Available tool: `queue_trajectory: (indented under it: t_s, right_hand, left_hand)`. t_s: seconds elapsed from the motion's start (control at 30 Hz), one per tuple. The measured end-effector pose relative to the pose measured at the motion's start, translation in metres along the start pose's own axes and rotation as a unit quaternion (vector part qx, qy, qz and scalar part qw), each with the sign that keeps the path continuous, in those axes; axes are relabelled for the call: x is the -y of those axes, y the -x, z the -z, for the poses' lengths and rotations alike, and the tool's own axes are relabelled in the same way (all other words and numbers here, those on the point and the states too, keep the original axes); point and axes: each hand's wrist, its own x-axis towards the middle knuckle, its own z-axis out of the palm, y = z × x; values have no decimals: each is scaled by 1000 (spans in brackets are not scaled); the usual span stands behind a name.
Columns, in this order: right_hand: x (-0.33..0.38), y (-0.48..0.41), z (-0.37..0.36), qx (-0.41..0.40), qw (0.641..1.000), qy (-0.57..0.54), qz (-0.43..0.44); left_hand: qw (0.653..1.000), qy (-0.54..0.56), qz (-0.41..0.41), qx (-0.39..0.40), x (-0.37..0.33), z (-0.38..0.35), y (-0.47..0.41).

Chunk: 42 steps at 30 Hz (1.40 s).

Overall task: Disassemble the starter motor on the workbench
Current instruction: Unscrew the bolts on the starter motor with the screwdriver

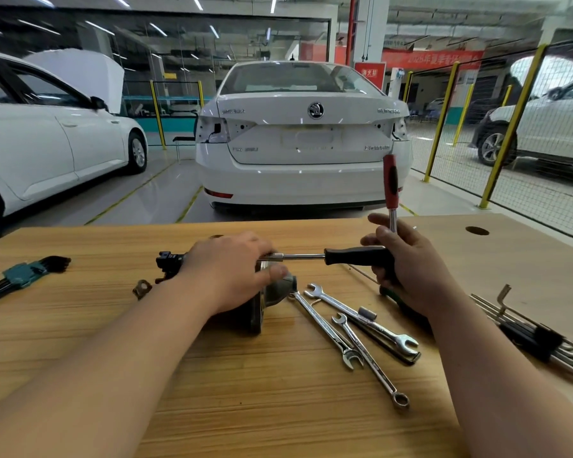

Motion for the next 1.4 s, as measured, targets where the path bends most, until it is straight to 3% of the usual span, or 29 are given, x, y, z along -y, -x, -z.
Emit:
queue_trajectory:
  t_s: [0.13,0.37,0.47,0.6,0.7,0.83,0.97,1.17,1.4]
  right_hand:
    - [3,3,8,7,988,151,19]
    - [-1,4,6,-13,987,154,35]
    - [-6,2,5,-29,990,131,-45]
    - [-7,4,2,-49,980,18,-194]
    - [-3,5,2,-51,980,2,-194]
    - [-1,8,3,-33,976,98,-192]
    - [-3,9,1,-67,966,115,-221]
    - [-8,1,3,-107,953,227,-169]
    - [-11,5,16,-48,980,187,-50]
  left_hand:
    - [999,-27,3,-47,-9,-5,0]
    - [994,-58,10,-91,-12,-8,5]
    - [994,-60,7,-88,-12,-9,5]
    - [994,-64,15,-88,-13,-11,6]
    - [994,-61,22,-90,-13,-12,5]
    - [994,-59,17,-88,-12,-12,4]
    - [994,-52,19,-90,-12,-12,5]
    - [992,-44,23,-115,-12,-14,8]
    - [993,-40,32,-110,-15,-11,5]
